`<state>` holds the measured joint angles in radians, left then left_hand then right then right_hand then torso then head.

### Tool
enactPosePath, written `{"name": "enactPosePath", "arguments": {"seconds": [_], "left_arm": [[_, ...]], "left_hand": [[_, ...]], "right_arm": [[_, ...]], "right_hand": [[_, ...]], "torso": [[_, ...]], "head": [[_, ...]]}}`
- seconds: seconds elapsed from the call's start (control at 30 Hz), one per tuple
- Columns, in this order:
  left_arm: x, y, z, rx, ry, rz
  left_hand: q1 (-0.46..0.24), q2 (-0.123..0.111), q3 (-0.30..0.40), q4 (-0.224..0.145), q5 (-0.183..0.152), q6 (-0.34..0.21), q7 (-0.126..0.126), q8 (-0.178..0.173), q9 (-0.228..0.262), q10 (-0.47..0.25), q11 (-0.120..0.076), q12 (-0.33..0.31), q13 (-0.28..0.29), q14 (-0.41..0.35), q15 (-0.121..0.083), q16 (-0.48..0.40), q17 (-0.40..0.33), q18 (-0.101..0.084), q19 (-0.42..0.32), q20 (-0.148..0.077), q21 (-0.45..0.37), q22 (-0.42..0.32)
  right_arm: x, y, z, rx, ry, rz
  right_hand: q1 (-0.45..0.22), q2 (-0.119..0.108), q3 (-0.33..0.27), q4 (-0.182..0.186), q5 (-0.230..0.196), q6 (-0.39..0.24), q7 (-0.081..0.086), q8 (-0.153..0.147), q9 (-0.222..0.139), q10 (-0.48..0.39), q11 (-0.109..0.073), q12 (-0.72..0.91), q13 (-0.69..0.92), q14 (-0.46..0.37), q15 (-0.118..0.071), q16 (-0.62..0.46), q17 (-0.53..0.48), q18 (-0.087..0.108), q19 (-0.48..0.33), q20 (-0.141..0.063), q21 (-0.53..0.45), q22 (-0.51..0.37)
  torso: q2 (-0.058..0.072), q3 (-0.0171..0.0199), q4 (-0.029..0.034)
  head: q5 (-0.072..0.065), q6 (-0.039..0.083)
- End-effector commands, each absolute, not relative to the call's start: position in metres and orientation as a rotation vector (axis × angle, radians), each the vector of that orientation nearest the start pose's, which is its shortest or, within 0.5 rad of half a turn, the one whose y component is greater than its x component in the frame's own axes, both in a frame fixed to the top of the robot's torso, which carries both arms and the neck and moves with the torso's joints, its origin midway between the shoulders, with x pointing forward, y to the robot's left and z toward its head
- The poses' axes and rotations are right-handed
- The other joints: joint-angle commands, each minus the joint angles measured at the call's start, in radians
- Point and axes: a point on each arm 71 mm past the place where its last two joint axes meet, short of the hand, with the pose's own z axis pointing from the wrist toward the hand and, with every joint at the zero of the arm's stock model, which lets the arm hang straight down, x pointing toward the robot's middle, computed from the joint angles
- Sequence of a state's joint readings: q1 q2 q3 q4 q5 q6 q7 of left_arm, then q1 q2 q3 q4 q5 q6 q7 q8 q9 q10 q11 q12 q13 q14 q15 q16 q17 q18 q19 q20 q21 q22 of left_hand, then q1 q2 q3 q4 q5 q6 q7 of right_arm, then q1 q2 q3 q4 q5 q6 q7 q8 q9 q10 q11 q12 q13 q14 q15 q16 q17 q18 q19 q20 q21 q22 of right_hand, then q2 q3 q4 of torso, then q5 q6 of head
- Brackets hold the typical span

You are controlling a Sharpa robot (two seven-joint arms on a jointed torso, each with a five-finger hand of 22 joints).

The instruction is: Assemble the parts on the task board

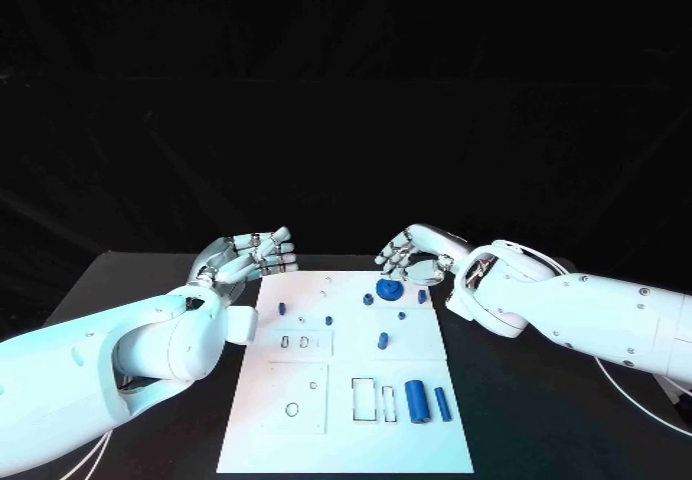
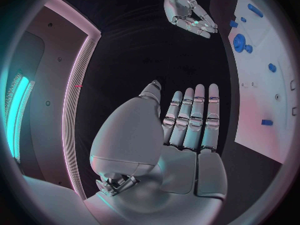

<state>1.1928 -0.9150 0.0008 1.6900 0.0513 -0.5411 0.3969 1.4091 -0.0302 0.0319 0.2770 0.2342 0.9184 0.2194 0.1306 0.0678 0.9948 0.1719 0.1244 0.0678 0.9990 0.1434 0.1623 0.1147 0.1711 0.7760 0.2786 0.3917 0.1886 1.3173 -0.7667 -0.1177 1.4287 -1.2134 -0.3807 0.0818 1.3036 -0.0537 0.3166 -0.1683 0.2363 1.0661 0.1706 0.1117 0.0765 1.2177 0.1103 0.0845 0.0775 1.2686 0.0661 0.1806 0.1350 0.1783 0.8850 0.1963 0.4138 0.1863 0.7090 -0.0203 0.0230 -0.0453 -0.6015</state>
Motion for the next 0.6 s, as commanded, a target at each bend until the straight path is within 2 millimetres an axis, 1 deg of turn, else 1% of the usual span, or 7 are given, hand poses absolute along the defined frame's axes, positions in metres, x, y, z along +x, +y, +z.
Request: {"name": "enactPosePath", "arguments": {"seconds": [0.03,0.1,0.17,0.23,0.33,0.43,0.6], "left_arm": [[0.459,0.204,-0.151,-1.188,1.328,-1.502],[0.456,0.202,-0.148,-1.184,1.332,-1.513],[0.454,0.201,-0.146,-1.181,1.334,-1.52],[0.452,0.2,-0.144,-1.177,1.335,-1.529],[0.449,0.199,-0.142,-1.173,1.337,-1.538],[0.448,0.198,-0.14,-1.171,1.338,-1.542],[0.446,0.198,-0.138,-1.167,1.336,-1.547]], "left_hand": [[0.011,0.001,-0.006,0.002,-0.005,0.004,0.0,-0.007,-0.002,0.002,0.005,-0.005,-0.001,-0.007,0.002,-0.01,-0.002,0.011,0.003,0.001,0.007,0.002],[0.011,0.001,-0.007,0.002,-0.005,0.004,0.0,-0.008,-0.002,0.001,0.006,-0.006,-0.001,-0.008,0.002,-0.012,-0.002,0.011,0.003,0.001,0.008,0.002],[0.011,0.001,-0.007,0.002,-0.005,0.004,0.0,-0.009,-0.002,0.001,0.006,-0.007,-0.002,-0.008,0.002,-0.012,-0.002,0.011,0.003,0.001,0.008,0.002],[0.011,0.001,-0.008,0.003,-0.005,0.004,0.001,-0.009,-0.002,0.001,0.006,-0.008,-0.002,-0.009,0.003,-0.013,-0.002,0.011,0.003,0.001,0.008,0.002],[0.011,0.001,-0.008,0.003,-0.005,0.003,0.001,-0.01,-0.002,0.0,0.006,-0.009,-0.002,-0.009,0.003,-0.014,-0.002,0.011,0.003,0.001,0.009,0.002],[0.011,0.001,-0.008,0.003,-0.005,0.003,0.001,-0.01,-0.002,0.0,0.006,-0.009,-0.002,-0.009,0.003,-0.015,-0.002,0.011,0.003,0.001,0.009,0.002],[0.011,0.001,-0.009,0.003,-0.005,0.003,0.001,-0.011,-0.002,0.0,0.006,-0.01,-0.002,-0.009,0.003,-0.015,-0.002,0.011,0.003,0.001,0.009,0.003]], "right_arm": [[0.51,-0.179,-0.156,-0.299,1.607,0.627],[0.509,-0.176,-0.155,-0.335,1.606,0.587],[0.509,-0.173,-0.155,-0.36,1.604,0.56],[0.508,-0.17,-0.155,-0.384,1.603,0.532],[0.508,-0.167,-0.155,-0.408,1.602,0.502],[0.508,-0.164,-0.156,-0.418,1.6,0.489],[0.508,-0.159,-0.155,-0.433,1.593,0.478]], "right_hand": [[-0.018,-0.024,-0.005,0.009,-0.004,0.02,-0.016,-0.006,0.0,0.032,-0.016,-0.013,0.004,0.077,-0.025,0.028,0.031,0.007,0.06,-0.026,0.043,0.021],[-0.03,-0.035,-0.017,0.019,0.005,0.026,-0.026,-0.009,0.0,0.043,-0.026,-0.015,0.007,0.131,-0.041,0.053,0.056,0.008,0.101,-0.042,0.071,0.036],[-0.034,-0.043,-0.025,0.027,0.014,0.033,-0.034,-0.011,0.001,0.052,-0.034,-0.016,0.01,0.171,-0.053,0.073,0.082,0.007,0.136,-0.059,0.096,0.05],[-0.038,-0.053,-0.032,0.033,0.032,0.033,-0.039,-0.017,0.001,0.042,-0.036,-0.022,0.01,0.201,-0.06,0.093,0.107,0.006,0.159,-0.068,0.115,0.061],[-0.044,-0.066,-0.044,0.046,0.058,0.028,-0.041,-0.027,0.0,0.013,-0.037,-0.022,0.01,0.227,-0.063,0.123,0.148,0.005,0.183,-0.078,0.14,0.078],[-0.044,-0.077,-0.058,0.057,0.075,0.023,-0.042,-0.035,0.0,-0.012,-0.035,-0.019,0.013,0.234,-0.065,0.152,0.188,0.004,0.199,-0.085,0.161,0.093],[-0.025,-0.076,-0.082,0.084,0.104,0.02,-0.045,-0.042,0.003,-0.053,-0.036,-0.008,0.028,0.233,-0.069,0.249,0.297,0.004,0.233,-0.095,0.225,0.144]], "torso": [[0.03,-0.0077,0.011],[0.037,-0.0102,0.0164],[0.042,-0.0117,0.019],[0.049,-0.0131,0.0215],[0.058,-0.0145,0.0257],[0.063,-0.0147,0.0283],[0.07,-0.0172,0.0319]], "head": [[-0.013,0.004],[-0.021,0.006],[-0.022,0.008],[-0.024,0.008],[-0.026,0.01],[-0.027,0.01],[-0.033,0.012]]}}
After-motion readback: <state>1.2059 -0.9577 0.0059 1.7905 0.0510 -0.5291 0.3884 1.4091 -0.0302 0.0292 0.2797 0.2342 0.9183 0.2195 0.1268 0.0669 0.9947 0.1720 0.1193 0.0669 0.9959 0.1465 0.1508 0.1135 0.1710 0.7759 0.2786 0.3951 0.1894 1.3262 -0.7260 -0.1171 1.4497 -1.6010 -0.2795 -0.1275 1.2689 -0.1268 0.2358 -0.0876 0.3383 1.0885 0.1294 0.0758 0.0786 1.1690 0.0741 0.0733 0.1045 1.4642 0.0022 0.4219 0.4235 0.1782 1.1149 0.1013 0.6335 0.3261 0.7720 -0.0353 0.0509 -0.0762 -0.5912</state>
